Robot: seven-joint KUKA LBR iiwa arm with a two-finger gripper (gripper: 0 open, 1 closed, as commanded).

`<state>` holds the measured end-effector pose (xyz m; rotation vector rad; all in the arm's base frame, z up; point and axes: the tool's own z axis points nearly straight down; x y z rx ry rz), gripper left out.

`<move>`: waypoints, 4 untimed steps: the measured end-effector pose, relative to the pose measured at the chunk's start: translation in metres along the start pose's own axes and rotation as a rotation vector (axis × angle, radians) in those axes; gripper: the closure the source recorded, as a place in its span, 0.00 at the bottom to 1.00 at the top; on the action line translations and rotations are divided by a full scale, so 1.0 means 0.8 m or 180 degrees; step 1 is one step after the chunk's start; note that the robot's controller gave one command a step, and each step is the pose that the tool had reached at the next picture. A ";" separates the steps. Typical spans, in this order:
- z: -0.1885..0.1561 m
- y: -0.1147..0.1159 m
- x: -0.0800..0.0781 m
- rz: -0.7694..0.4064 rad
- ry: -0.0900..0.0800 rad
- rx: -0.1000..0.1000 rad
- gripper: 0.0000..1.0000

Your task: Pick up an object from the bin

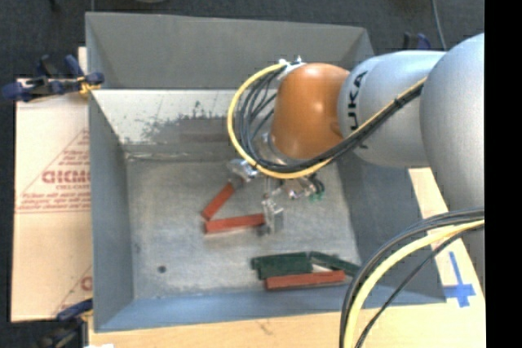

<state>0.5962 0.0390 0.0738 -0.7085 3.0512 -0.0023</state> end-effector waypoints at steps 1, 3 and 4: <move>-0.001 0.000 -0.001 0.0001 -0.0004 -0.0002 1.00; -0.059 -0.004 -0.005 0.0023 0.0004 0.0001 1.00; -0.088 -0.006 -0.007 0.0037 0.0003 0.0001 1.00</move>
Offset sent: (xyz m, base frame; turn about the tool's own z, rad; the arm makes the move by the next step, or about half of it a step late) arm 0.0000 0.0000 0.0000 0.0000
